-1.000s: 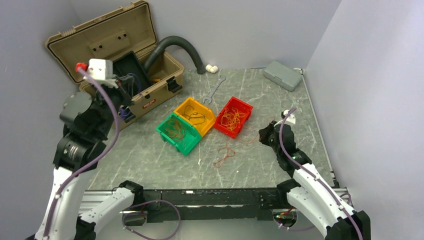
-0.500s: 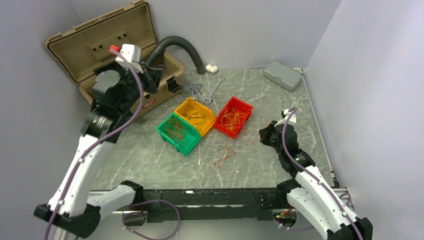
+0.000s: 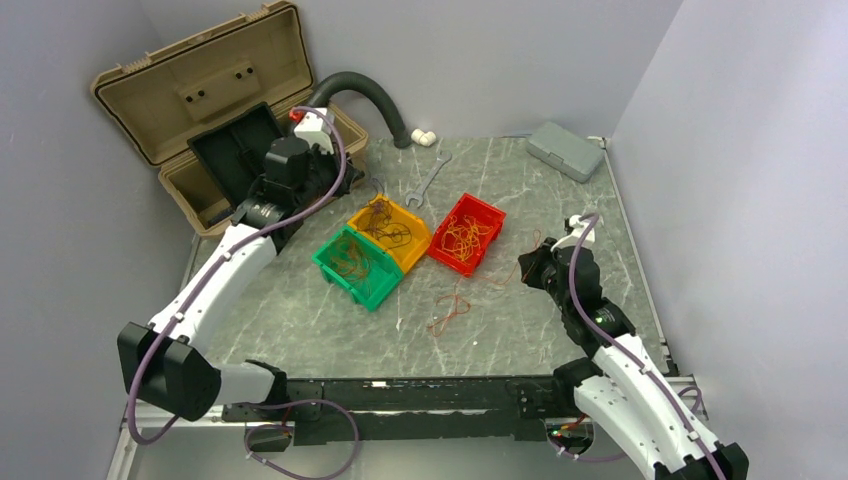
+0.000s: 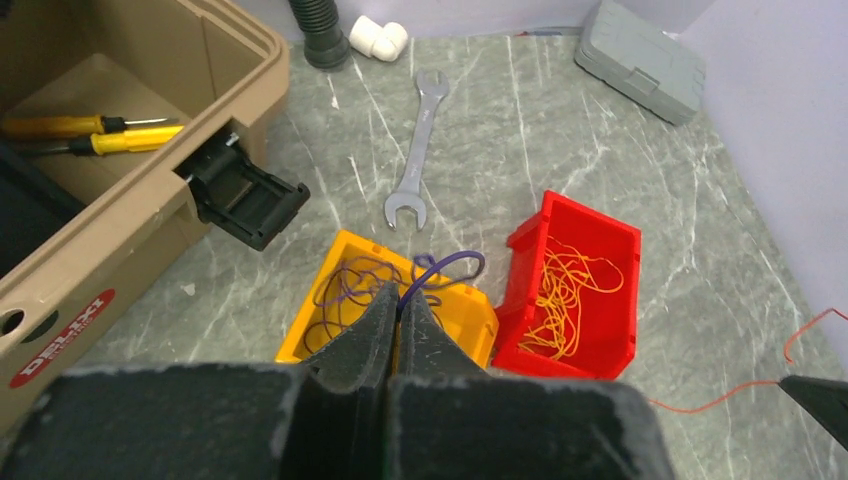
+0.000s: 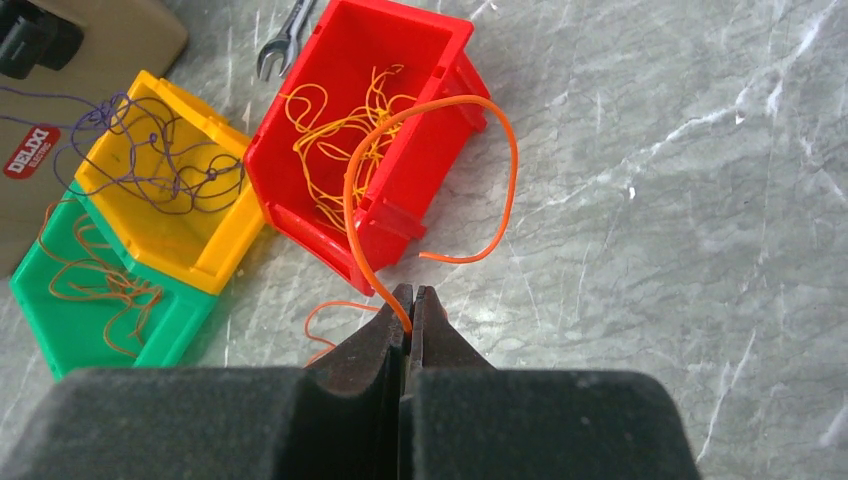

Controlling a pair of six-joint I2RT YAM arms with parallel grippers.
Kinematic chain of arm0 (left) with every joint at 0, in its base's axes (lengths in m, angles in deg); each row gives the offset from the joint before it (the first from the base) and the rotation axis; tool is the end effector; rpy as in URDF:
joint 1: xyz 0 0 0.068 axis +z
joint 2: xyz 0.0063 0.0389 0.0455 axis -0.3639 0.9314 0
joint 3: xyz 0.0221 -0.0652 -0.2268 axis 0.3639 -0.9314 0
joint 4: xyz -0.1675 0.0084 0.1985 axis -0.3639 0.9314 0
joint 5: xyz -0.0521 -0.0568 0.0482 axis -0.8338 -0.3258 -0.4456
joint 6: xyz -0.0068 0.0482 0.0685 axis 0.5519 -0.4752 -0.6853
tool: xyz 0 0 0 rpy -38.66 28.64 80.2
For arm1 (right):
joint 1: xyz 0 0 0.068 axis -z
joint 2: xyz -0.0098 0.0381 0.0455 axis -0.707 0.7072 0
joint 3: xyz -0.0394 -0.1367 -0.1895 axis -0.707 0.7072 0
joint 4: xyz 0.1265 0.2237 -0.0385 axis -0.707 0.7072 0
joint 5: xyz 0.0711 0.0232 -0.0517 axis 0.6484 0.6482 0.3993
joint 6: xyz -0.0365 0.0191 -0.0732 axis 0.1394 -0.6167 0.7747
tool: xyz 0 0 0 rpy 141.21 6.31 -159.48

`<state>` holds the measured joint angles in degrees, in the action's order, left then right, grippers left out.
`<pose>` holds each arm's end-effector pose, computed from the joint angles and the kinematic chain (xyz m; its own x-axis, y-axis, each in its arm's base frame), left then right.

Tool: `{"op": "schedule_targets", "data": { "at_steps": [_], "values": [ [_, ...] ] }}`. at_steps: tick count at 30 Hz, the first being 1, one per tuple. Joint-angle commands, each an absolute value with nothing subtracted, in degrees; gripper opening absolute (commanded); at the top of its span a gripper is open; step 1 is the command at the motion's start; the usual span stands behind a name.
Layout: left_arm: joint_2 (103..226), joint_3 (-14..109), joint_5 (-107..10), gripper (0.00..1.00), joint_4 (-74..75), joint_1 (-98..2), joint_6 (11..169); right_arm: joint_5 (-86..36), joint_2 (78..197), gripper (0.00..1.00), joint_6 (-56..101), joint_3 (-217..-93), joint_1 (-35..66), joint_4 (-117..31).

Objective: Untangle the cables

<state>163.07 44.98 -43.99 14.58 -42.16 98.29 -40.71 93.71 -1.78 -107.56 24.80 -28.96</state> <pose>0.3213 -0.1276 0.3316 -0.3843 -0.2084 -0.8994 0.3060 0.8904 -0.3371 0.2131 0.0669 0.2130 -0.4341 0.3823 -0.8158 0.0082 0.9072 0.4207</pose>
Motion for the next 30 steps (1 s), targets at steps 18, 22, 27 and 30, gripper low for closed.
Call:
{"op": "schedule_targets", "data": {
  "at_steps": [18, 22, 27, 30],
  "values": [
    [192.6, 56.7, -48.6, 0.00, 29.9, -43.1, 96.6, -18.9, 108.0, 0.00, 6.8, -117.7, 20.9, -25.7],
    [197.4, 61.5, -47.4, 0.04, 32.3, -44.8, 95.0, -27.8, 117.5, 0.00, 6.6, -122.1, 9.1, -24.5],
    [195.0, 61.0, -45.8, 0.37, 33.3, -45.3, 94.2, -31.4, 130.5, 0.00, 3.9, -125.9, 2.8, -25.1],
    [189.8, 58.3, -46.0, 0.56, 32.5, -45.3, 93.9, -32.2, 134.3, 0.28, 3.7, -126.4, 2.1, -24.6]
  ]
}}
